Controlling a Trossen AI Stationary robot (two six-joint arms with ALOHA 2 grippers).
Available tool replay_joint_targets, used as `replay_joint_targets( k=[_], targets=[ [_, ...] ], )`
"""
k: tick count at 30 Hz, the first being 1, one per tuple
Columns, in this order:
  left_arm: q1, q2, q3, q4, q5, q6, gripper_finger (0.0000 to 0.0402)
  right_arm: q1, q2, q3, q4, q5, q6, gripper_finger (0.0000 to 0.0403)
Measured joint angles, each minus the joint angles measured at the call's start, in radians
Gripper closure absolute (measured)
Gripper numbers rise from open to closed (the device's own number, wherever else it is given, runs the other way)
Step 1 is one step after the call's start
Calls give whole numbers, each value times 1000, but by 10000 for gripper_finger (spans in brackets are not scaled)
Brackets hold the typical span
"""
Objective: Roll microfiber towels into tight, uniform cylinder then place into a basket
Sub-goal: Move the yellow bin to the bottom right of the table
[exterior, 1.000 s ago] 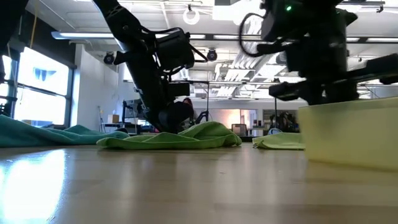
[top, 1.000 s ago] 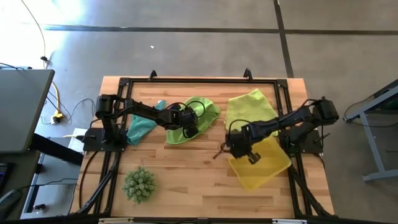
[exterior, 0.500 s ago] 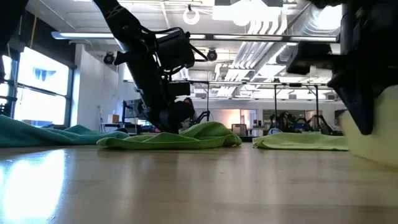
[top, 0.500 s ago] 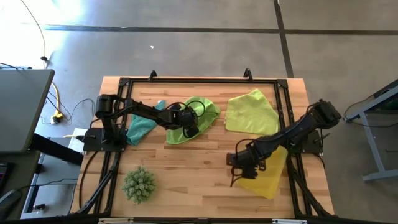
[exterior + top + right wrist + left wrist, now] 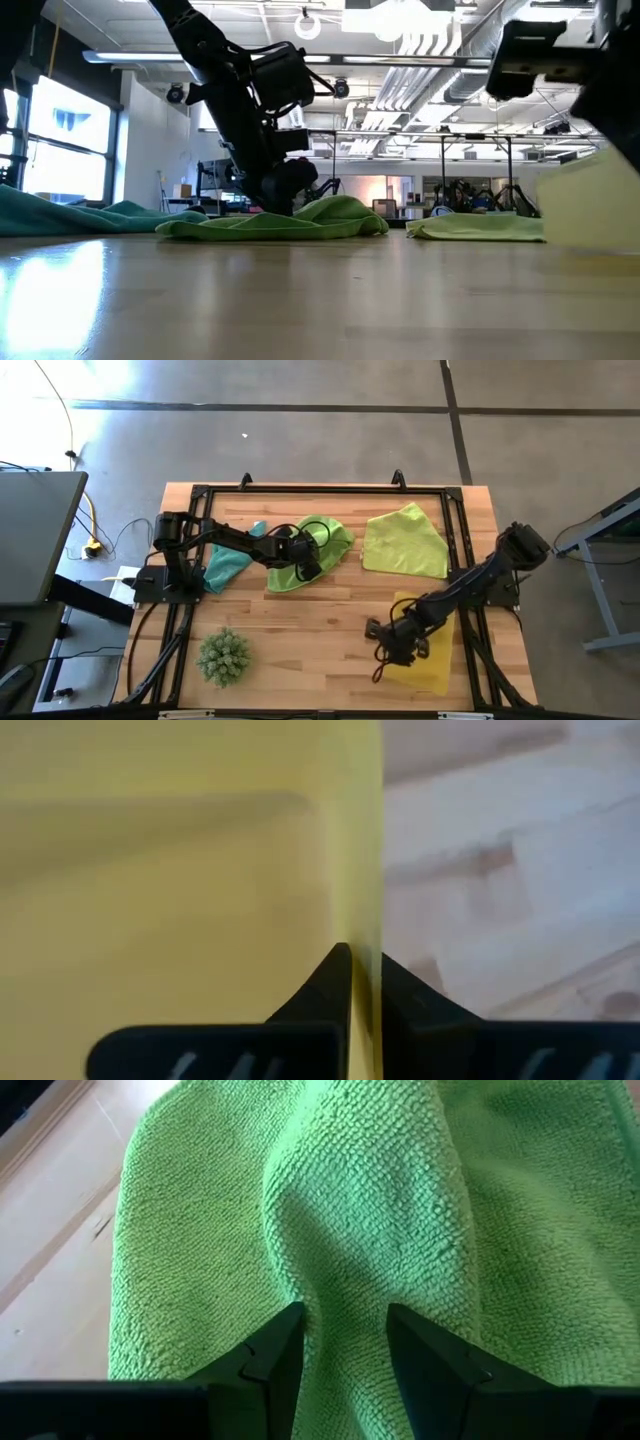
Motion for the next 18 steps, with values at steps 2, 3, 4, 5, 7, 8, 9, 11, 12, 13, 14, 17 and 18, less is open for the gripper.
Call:
replay_joint_targets(
  k=[2,3,4,5,7,8,9,11,12,13,14,17,18],
  targets=[
    [0,0,0,0,0,0,267,10,0,0,52,-4,109,401],
    [-1,0,0,0,0,-1,267,13,0,0,79,-4,169,401],
    [-2,0,0,0,0,-1,267,15,0,0,105,-3,232,400],
    [-4,0,0,0,0,-1,267,16,0,0,131,-3,296,399],
    [-11,0,0,0,0,-1,267,16,0,0,172,1,390,391],
    [-15,0,0,0,0,-1,267,16,0,0,185,11,417,384],
    [-19,0,0,0,1,-1,267,17,0,0,189,21,425,376],
    [-28,0,0,0,1,-1,267,23,0,0,177,28,424,358],
    [-33,0,0,0,1,-1,267,28,0,0,169,28,398,351],
    [-38,0,0,0,1,-1,267,34,0,0,159,28,359,344],
    [-43,0,0,0,1,-1,267,40,0,0,149,29,314,340],
    [-56,0,0,0,1,-1,267,51,0,0,134,30,240,338],
    [-60,0,0,0,1,0,267,51,0,0,134,35,240,338]
  ],
)
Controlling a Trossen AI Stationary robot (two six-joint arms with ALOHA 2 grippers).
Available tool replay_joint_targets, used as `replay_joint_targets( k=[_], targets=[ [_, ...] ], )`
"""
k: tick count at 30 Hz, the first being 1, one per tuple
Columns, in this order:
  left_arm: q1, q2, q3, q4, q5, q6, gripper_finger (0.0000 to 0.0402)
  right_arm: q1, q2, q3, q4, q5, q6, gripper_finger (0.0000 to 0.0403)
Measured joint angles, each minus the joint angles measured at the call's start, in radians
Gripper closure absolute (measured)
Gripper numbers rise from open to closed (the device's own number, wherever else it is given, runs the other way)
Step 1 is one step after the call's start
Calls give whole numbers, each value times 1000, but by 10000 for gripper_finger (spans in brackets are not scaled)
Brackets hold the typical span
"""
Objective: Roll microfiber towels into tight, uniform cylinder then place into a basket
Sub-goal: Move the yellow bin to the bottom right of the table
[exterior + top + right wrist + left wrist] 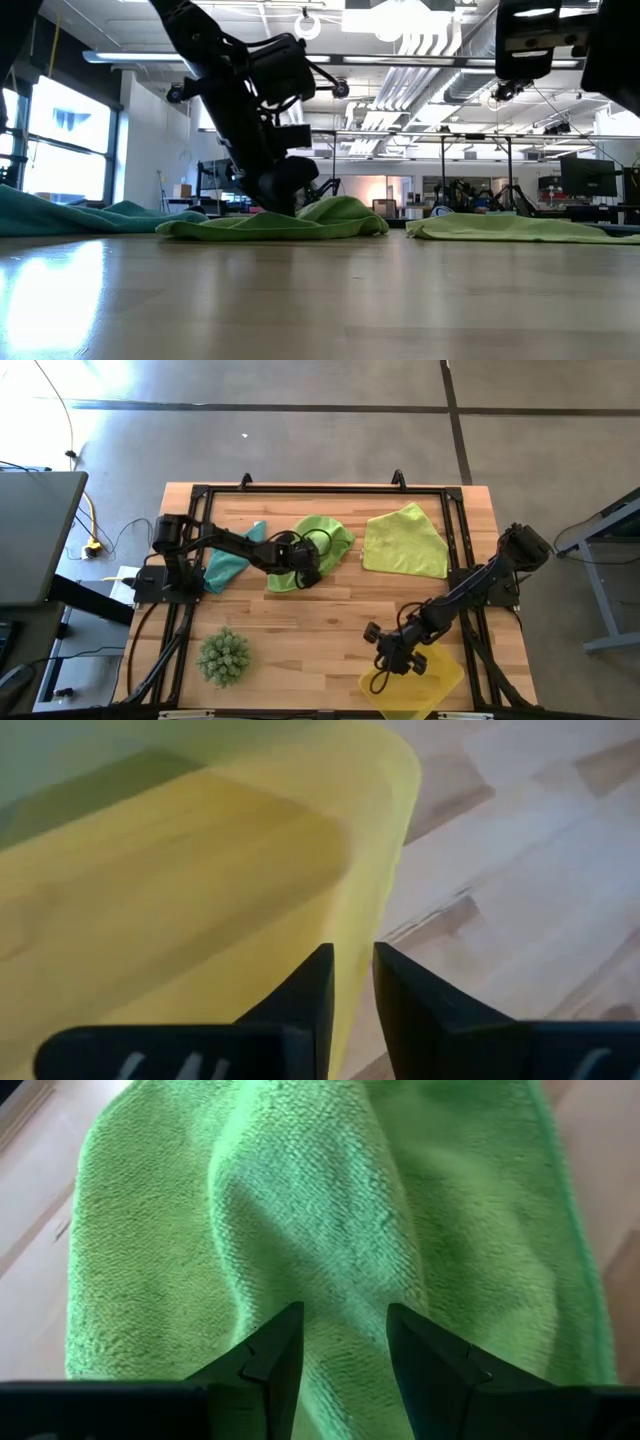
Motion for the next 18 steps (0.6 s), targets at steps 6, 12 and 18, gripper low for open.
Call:
replay_joint_targets(
  k=[6,12,18],
  targets=[
    [-1,0,0,0,-5,8,267,1,-16,0,1,60,132,336],
    [3,0,0,0,-8,8,267,36,-142,0,-29,61,305,336],
    [2,0,0,1,-8,8,267,74,-260,2,-73,60,996,336]
  ],
)
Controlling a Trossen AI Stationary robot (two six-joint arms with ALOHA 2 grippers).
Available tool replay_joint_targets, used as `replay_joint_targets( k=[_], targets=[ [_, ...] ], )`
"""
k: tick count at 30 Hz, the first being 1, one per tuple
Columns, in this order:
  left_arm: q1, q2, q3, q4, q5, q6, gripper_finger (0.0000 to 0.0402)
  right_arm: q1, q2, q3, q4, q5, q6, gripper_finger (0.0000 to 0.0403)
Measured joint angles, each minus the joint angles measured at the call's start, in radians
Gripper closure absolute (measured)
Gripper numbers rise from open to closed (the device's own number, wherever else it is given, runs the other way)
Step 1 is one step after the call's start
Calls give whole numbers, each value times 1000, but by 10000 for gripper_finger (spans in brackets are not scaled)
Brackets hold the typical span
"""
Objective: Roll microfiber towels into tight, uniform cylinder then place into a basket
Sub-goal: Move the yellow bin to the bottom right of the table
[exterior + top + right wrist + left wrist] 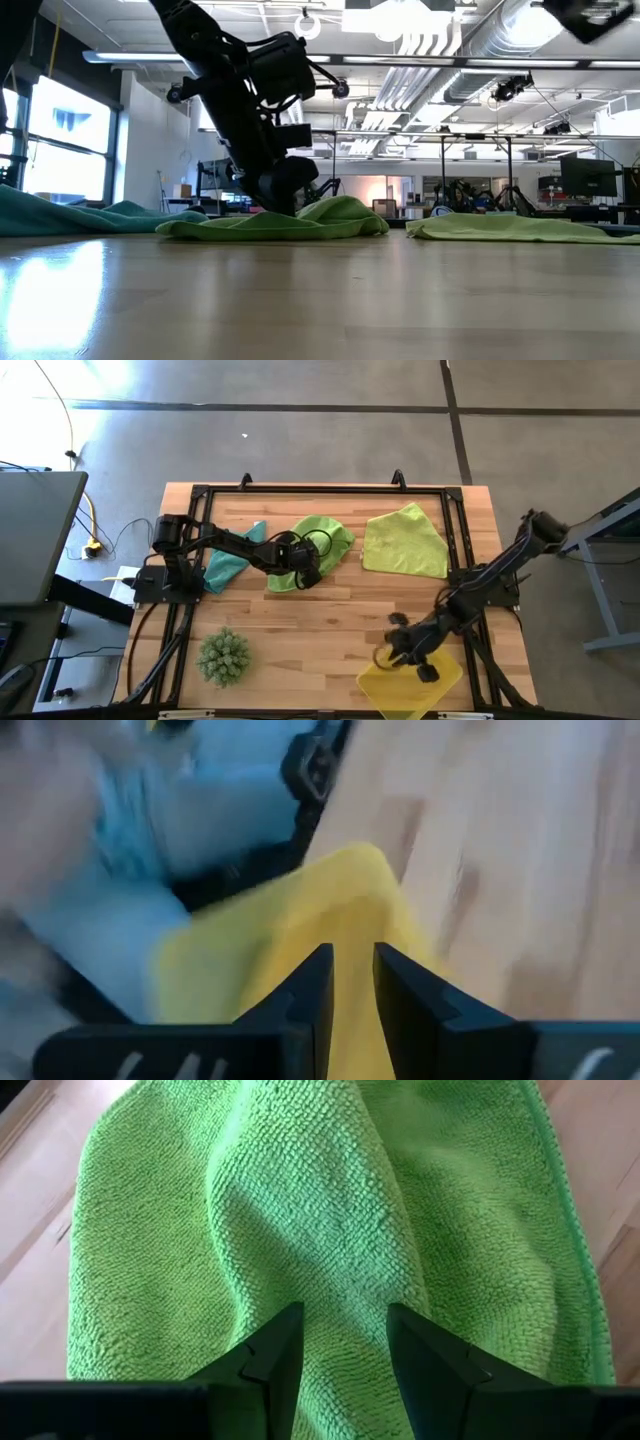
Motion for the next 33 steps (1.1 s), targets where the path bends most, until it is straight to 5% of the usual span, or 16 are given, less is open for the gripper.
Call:
replay_joint_targets(
  k=[6,10,21,33],
  targets=[
    [0,0,0,4,0,-16,267,52,5,0,-245,-18,606,336],
    [-1,0,0,4,0,-32,267,89,4,0,-487,-84,840,335],
    [-1,0,0,4,0,-34,267,134,14,-1,-694,-90,972,246],
    [-2,0,0,4,0,-34,267,134,98,-2,-659,-83,937,258]
  ],
)
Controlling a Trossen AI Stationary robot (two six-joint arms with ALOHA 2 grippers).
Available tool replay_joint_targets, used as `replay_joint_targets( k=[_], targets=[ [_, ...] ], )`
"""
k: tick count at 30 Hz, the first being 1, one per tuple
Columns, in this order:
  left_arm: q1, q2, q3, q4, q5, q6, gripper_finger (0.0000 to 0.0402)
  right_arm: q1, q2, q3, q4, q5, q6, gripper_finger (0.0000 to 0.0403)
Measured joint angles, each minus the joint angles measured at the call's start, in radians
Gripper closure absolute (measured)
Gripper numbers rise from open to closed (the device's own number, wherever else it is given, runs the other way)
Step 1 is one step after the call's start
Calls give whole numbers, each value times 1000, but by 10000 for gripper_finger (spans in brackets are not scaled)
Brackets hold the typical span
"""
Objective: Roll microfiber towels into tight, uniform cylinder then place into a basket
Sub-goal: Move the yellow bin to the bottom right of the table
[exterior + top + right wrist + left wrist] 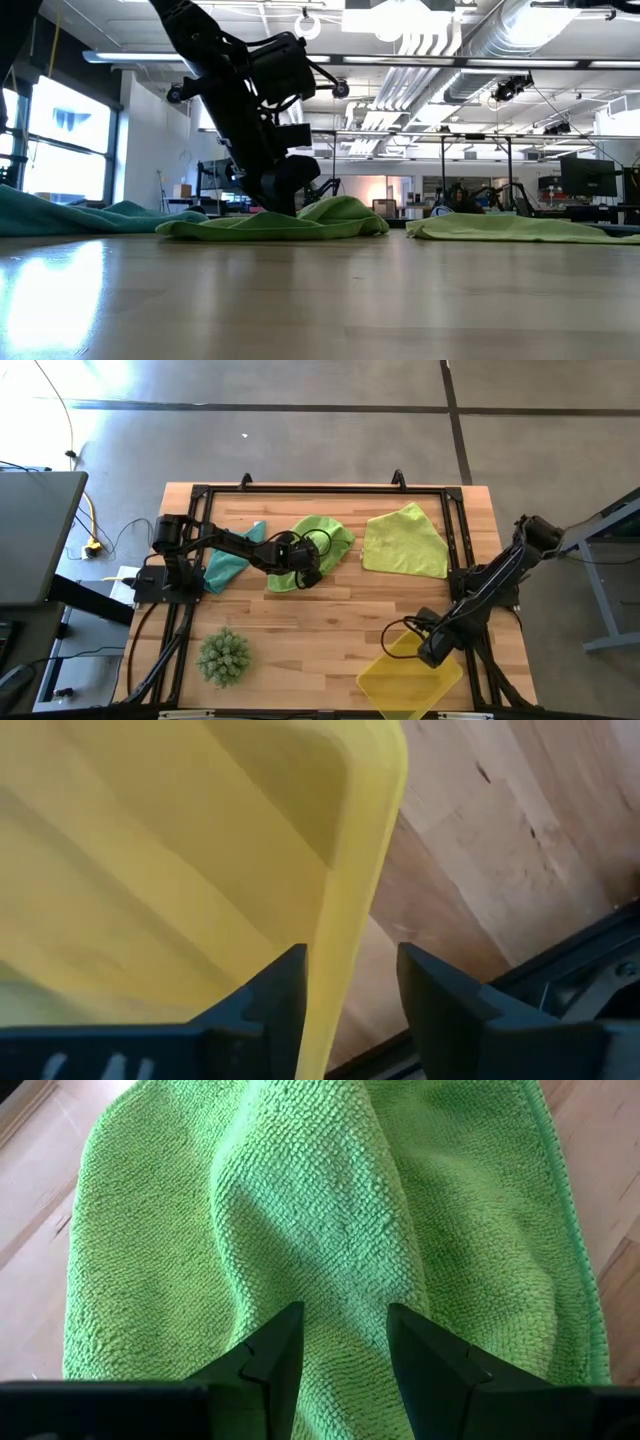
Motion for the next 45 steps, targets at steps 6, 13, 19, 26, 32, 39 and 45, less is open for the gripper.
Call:
replay_joint_targets(
  k=[6,13,19,26,32,39,45],
  targets=[
    [0,0,0,0,0,0,267,0,59,0,9,0,-91,280],
    [0,0,0,0,0,0,267,-2,72,0,8,54,-201,380],
    [0,0,0,0,0,0,267,-2,72,0,-34,117,-385,387],
    [-1,0,0,0,0,-1,267,-54,72,0,-116,212,-533,396],
    [-1,0,0,0,0,0,267,-131,72,0,-120,294,-735,394],
    [-1,0,0,0,0,0,267,-189,72,0,-104,311,-871,394],
    [-1,0,0,0,0,0,267,-194,72,0,-88,324,-889,342]
  ],
)
